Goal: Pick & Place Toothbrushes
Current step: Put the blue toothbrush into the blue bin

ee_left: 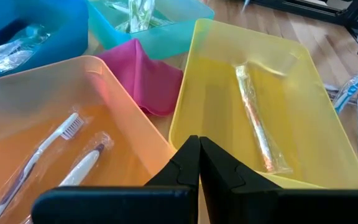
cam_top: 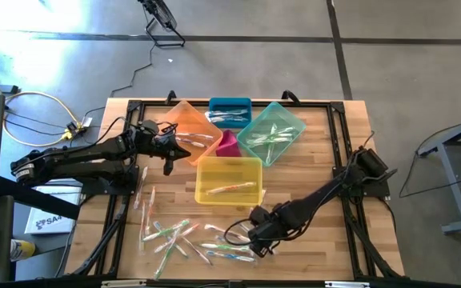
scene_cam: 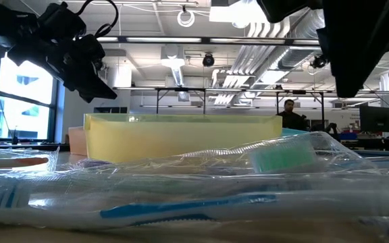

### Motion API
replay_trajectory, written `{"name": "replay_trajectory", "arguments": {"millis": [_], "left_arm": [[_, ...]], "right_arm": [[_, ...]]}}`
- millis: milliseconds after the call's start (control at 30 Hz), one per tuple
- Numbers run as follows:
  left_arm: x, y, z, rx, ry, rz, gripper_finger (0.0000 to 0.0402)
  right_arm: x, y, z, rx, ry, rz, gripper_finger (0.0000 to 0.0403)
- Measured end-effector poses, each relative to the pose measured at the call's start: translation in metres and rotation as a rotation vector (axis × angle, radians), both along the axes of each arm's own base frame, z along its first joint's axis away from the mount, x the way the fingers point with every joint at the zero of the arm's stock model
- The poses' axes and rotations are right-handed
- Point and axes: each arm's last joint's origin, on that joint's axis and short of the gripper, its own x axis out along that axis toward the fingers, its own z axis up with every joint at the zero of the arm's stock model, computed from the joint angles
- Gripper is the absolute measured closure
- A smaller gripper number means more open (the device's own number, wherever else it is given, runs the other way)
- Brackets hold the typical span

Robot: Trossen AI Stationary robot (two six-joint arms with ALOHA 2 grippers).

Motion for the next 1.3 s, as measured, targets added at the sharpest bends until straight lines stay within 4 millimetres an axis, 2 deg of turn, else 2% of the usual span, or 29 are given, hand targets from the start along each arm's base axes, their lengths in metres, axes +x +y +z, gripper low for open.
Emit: {"name": "replay_trajectory", "arguments": {"millis": [133,267,600,833,1033,1167,1300], "left_arm": [[0.000,0.000,0.000,0.000,0.000,-0.001,0.0396],[0.000,0.000,0.000,-0.002,0.001,-0.002,0.0396],[-0.001,-0.001,-0.003,-0.015,0.026,-0.002,0.0396],[-0.001,-0.001,-0.003,-0.015,0.026,-0.002,0.0396],[-0.001,-0.001,-0.003,-0.015,0.027,-0.001,0.0396],[-0.001,-0.001,-0.003,-0.015,0.027,0.000,0.0396],[-0.001,-0.001,-0.003,-0.014,0.027,0.000,0.0396]], "right_arm": [[0.000,0.000,0.000,-0.004,-0.002,-0.002,0.0211],[-0.001,0.003,-0.001,-0.012,-0.004,0.005,0.0202],[-0.002,0.028,-0.043,-0.045,0.067,0.059,0.0203],[0.001,0.031,-0.059,-0.069,0.088,0.064,0.0204],[0.003,0.032,-0.065,-0.089,0.079,0.057,0.0204],[0.003,0.032,-0.065,-0.094,0.077,0.056,0.0219],[0.003,0.031,-0.065,-0.105,0.070,0.053,0.0257]]}}
